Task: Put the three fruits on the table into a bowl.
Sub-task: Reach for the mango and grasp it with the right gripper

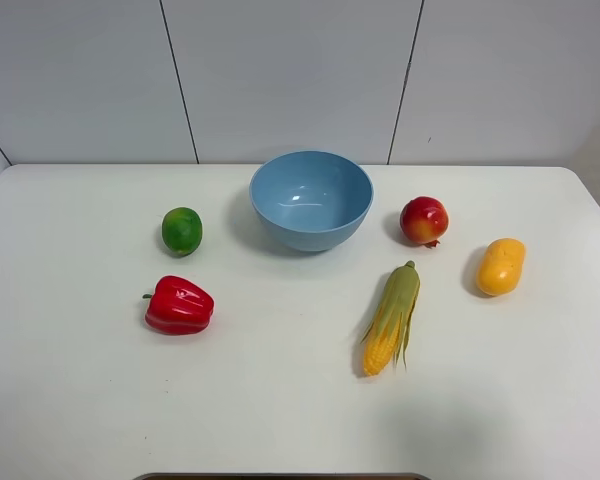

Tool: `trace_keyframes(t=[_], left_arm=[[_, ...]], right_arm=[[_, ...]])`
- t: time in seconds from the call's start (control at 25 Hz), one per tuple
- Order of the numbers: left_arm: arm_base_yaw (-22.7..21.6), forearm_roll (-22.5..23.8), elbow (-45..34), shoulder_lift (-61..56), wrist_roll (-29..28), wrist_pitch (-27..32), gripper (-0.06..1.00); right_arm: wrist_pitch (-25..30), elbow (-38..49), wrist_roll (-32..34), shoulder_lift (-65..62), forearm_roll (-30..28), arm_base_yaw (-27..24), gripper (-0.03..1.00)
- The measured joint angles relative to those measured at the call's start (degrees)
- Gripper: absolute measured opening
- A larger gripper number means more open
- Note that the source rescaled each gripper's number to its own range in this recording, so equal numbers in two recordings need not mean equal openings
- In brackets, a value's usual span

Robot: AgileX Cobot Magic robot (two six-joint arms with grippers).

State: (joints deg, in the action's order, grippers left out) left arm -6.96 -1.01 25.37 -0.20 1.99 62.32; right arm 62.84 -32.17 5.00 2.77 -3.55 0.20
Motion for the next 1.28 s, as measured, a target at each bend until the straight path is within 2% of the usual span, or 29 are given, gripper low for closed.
trace_keyframes(t=[0.32,0.6,0.84,1.28], left_arm=[[0.0,0.0,0.0,0.0,0.0,0.0,1.0],[0.0,0.0,0.0,0.0,0.0,0.0,1.0],[0.0,0.0,0.0,0.0,0.0,0.0,1.0],[0.0,0.0,0.0,0.0,0.0,0.0,1.0]], right_arm=[[0.1,-0.6,3.7,5.4,0.5,0.0,0.61],[0.2,-11.3,4.2,24.7,0.5,0.0,0.61],[1.7,-23.2,7.7,46.0,0.5,0.0,0.61],[0.7,-31.7,10.8,72.6,0.7,0.0,0.61]])
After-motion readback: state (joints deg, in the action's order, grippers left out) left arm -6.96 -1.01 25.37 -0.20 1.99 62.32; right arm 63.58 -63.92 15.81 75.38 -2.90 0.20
